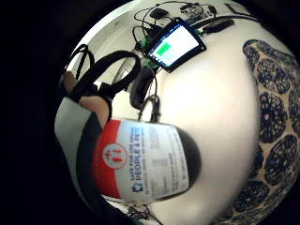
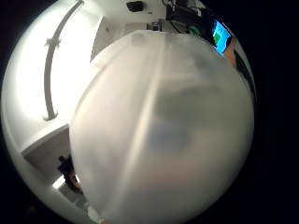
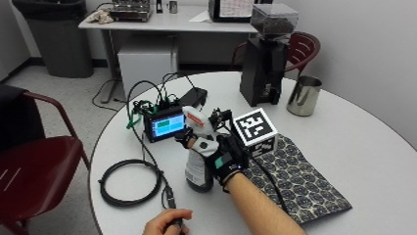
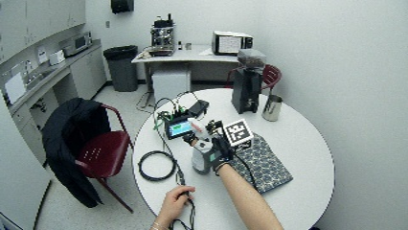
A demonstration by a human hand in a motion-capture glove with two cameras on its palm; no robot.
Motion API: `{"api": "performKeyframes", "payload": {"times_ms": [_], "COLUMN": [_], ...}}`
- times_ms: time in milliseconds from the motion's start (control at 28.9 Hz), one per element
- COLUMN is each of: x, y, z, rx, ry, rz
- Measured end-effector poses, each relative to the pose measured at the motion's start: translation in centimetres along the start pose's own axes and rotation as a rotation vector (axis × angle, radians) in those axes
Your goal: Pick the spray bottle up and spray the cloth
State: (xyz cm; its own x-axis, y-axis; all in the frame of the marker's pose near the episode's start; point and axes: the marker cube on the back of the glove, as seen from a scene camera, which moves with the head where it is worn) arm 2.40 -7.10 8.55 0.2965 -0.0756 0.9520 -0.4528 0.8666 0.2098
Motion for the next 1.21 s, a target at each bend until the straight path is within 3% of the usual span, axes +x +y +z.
{"api": "performKeyframes", "payload": {"times_ms": [277, 484, 969, 1211], "x": [3.6, 3.5, 1.1, 1.3], "y": [1.6, 3.1, 6.1, 15.9], "z": [0.7, 0.5, -7.2, -12.9], "rx": [-0.066, -0.092, -0.109, -0.044], "ry": [0.035, 0.000, -0.038, 0.111], "rz": [0.081, 0.060, -0.026, 0.008]}}
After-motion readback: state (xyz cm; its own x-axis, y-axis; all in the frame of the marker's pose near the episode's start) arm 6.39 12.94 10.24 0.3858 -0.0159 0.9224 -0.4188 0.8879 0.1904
